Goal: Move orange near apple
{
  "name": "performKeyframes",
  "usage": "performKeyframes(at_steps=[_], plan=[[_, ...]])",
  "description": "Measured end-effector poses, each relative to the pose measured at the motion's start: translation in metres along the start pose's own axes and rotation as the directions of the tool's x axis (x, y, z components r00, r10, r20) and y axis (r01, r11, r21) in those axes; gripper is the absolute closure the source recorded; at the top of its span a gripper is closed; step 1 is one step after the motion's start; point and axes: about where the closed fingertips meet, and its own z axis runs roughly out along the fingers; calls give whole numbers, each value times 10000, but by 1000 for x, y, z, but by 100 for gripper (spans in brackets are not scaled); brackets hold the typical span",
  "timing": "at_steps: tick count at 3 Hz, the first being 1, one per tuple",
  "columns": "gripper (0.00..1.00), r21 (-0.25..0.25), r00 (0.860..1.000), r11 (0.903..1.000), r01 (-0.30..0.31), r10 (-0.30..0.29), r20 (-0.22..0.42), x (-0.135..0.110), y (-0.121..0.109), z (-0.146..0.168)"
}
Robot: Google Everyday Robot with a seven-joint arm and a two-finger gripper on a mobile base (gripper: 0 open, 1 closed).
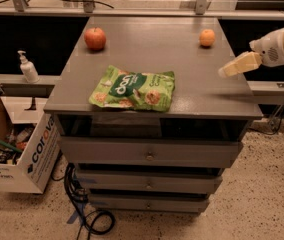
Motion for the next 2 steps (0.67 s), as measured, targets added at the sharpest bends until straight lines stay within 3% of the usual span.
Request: performKeyframes(at_steps=[1, 2], plan=[[0, -317, 9914, 9989, -334, 371, 1252, -1, -9, 8], [0, -195, 9886, 9995, -249, 275, 1479, -5, -12, 17]])
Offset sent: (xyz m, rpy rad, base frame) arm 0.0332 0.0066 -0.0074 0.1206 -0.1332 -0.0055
